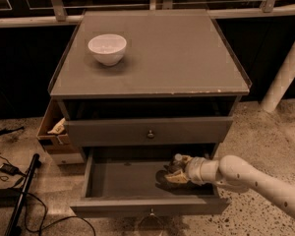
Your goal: Pick water bottle from middle drawer and place on counter
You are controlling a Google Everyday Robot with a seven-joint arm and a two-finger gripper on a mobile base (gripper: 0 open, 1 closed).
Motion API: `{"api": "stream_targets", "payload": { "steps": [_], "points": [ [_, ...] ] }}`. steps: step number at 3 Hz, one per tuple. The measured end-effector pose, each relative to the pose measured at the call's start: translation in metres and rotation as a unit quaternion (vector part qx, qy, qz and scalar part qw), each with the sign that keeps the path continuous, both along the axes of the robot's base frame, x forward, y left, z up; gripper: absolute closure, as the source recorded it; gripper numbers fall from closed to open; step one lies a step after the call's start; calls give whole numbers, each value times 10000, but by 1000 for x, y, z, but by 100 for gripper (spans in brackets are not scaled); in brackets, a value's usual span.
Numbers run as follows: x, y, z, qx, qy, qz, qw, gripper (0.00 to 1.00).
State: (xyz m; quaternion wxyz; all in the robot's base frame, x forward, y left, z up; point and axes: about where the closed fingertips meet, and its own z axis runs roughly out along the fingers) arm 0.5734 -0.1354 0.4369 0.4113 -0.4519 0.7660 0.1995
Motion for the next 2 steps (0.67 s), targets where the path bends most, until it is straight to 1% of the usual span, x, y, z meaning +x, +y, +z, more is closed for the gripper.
{"api": "stream_targets", "payload": {
  "steps": [1, 2],
  "points": [
    [0, 0, 0, 0, 0, 1, 10000, 89],
    [0, 0, 0, 2, 1, 5, 10000, 100]
  ]
}}
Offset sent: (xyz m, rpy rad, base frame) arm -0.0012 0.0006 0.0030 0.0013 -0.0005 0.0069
